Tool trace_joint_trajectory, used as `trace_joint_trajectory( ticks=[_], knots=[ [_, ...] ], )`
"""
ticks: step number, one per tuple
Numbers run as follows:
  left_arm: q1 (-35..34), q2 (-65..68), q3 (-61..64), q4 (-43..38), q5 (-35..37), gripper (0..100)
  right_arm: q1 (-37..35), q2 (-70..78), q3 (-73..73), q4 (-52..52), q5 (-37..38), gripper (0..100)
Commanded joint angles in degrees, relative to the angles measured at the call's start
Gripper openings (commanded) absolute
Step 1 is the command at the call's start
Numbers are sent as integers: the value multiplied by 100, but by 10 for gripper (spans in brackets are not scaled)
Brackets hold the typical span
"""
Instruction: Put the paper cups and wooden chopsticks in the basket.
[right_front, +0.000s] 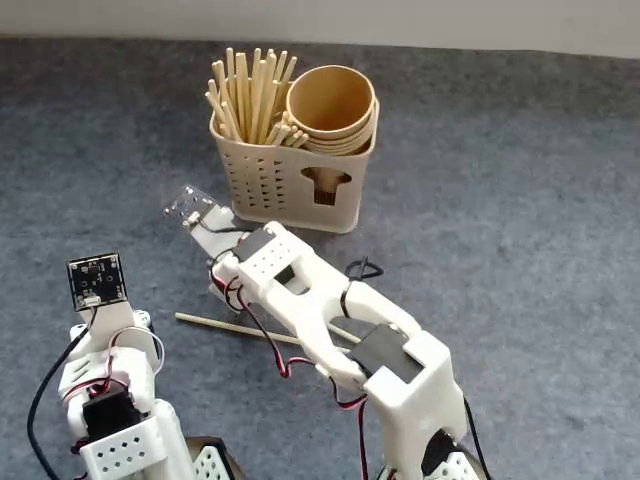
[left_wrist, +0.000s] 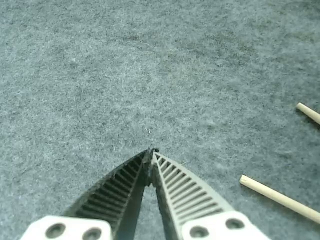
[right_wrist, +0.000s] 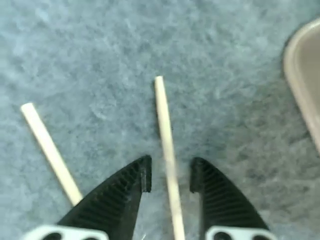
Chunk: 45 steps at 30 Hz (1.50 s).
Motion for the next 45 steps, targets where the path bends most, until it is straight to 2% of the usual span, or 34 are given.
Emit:
trace_joint_trajectory(
  ticks=[1,2,6,11,17,30,45],
  knots=[
    [-57,-4,119,0,-26,21,145,48,-215,-66,149,28],
    [-57,-4,119,0,-26,21,136,40,-215,-57,352,0],
    [-57,-4,119,0,-26,21,136,31,-242,374,897,4],
    [-57,-4,119,0,-26,21,136,-57,-251,822,914,4],
    [-57,-4,119,0,-26,21,171,-831,-180,840,914,4],
    [-57,-4,119,0,-26,21,145,-2571,963,945,923,4],
    [-57,-4,119,0,-26,21,180,-5648,1833,919,897,4]
  ],
)
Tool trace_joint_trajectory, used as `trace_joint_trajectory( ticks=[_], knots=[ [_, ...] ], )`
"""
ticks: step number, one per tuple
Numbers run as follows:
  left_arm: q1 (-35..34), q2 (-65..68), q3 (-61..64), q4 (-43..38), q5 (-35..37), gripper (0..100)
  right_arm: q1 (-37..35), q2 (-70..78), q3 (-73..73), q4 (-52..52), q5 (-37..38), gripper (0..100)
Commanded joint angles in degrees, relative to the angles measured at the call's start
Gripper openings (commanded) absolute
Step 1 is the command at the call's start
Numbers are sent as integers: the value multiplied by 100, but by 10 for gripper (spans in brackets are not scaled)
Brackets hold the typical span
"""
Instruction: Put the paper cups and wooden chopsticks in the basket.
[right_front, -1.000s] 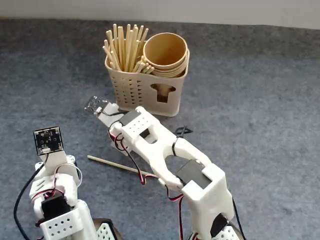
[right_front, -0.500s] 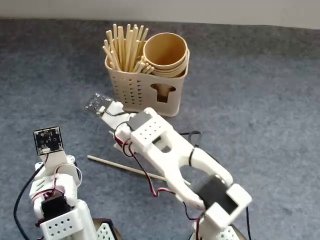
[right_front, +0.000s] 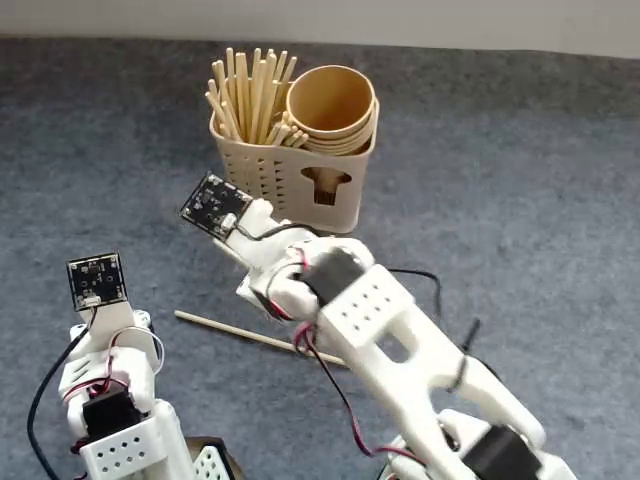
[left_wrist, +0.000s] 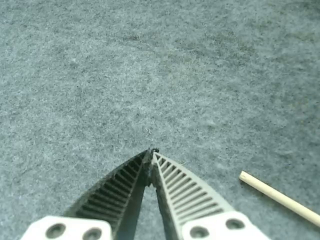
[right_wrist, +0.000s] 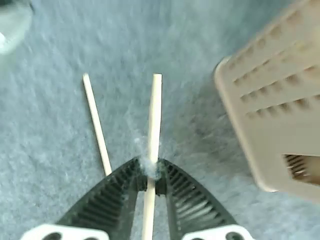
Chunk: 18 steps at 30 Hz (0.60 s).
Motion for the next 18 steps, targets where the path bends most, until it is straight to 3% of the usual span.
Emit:
trace_joint_trajectory(
  ticks=[1,8,18],
  knots=[
    [-57,-4,119,0,-26,21,57,-1130,-84,4,44,4],
    [-57,-4,119,0,-26,21,57,-2079,-110,-48,70,4],
    [-57,-4,119,0,-26,21,57,-2782,-110,-2062,79,4]
  ],
)
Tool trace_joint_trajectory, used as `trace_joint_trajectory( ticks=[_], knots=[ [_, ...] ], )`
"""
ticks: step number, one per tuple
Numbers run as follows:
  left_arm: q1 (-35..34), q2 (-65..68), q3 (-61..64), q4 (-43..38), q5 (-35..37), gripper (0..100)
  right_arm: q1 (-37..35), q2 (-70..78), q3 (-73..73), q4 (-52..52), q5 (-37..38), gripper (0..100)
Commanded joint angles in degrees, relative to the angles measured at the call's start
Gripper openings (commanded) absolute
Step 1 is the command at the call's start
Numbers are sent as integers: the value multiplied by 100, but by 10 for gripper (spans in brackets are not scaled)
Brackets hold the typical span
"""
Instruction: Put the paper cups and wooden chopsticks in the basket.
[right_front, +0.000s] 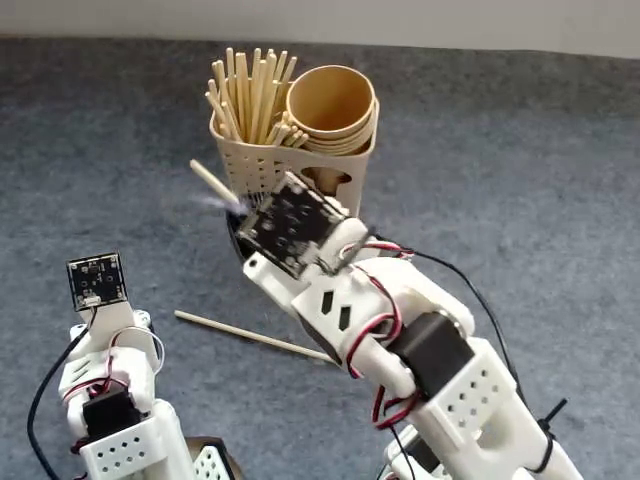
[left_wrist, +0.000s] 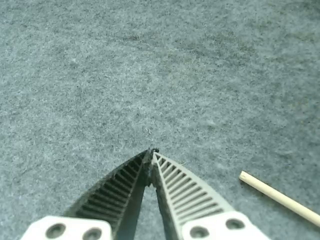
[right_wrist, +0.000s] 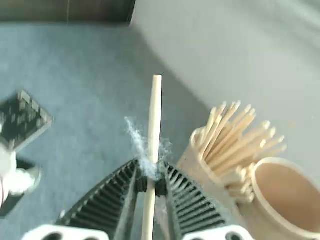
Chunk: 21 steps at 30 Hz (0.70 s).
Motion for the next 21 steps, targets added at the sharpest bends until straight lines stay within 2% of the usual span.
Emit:
trace_joint_trajectory(
  ticks=[1,12,21],
  knots=[
    [-57,-4,119,0,-26,21,57,-321,-110,-1095,79,4],
    [-57,-4,119,0,-26,21,66,-259,-101,-3582,79,4],
    [-57,-4,119,9,-26,21,66,-22,-92,-5103,79,4]
  ],
)
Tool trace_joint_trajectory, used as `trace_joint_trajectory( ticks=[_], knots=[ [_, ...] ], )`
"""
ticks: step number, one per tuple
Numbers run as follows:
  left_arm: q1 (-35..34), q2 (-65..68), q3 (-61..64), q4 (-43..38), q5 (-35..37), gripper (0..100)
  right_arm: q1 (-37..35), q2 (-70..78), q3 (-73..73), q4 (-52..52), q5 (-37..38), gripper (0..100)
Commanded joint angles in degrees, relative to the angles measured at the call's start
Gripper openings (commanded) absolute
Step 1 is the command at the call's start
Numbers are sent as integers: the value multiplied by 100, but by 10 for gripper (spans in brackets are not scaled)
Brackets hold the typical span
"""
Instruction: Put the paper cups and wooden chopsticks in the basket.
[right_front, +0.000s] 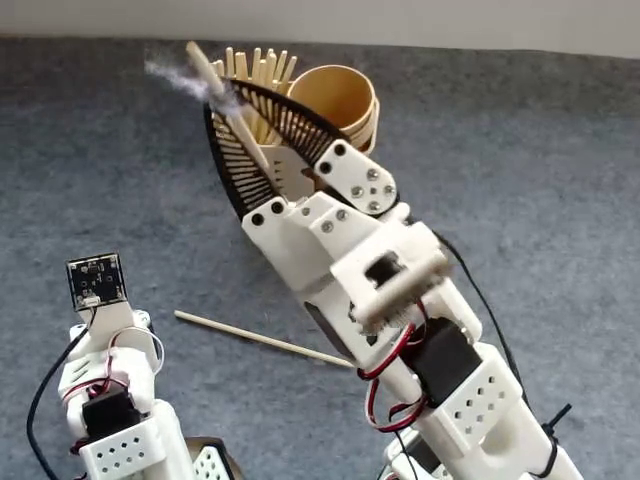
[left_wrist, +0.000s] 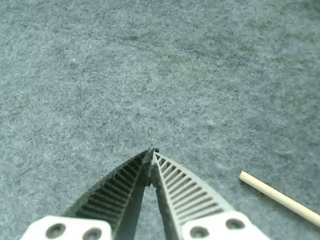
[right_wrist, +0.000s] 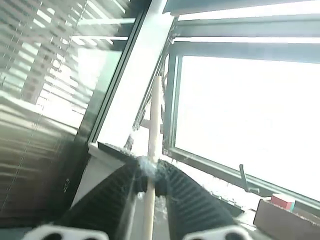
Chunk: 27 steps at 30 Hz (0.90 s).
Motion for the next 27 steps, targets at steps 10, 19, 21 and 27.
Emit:
trace_joint_trajectory(
  ticks=[10,19,21,27],
  knots=[
    [-57,-4,119,9,-26,21,804,1982,-110,-2396,79,4],
    [-57,-4,119,9,-26,21,1191,3363,-110,-2756,44,4],
    [-57,-4,119,9,-26,21,1218,3433,-101,-2730,44,4],
    [-57,-4,119,9,-26,21,1218,3442,-66,-2703,35,89]
  ],
)
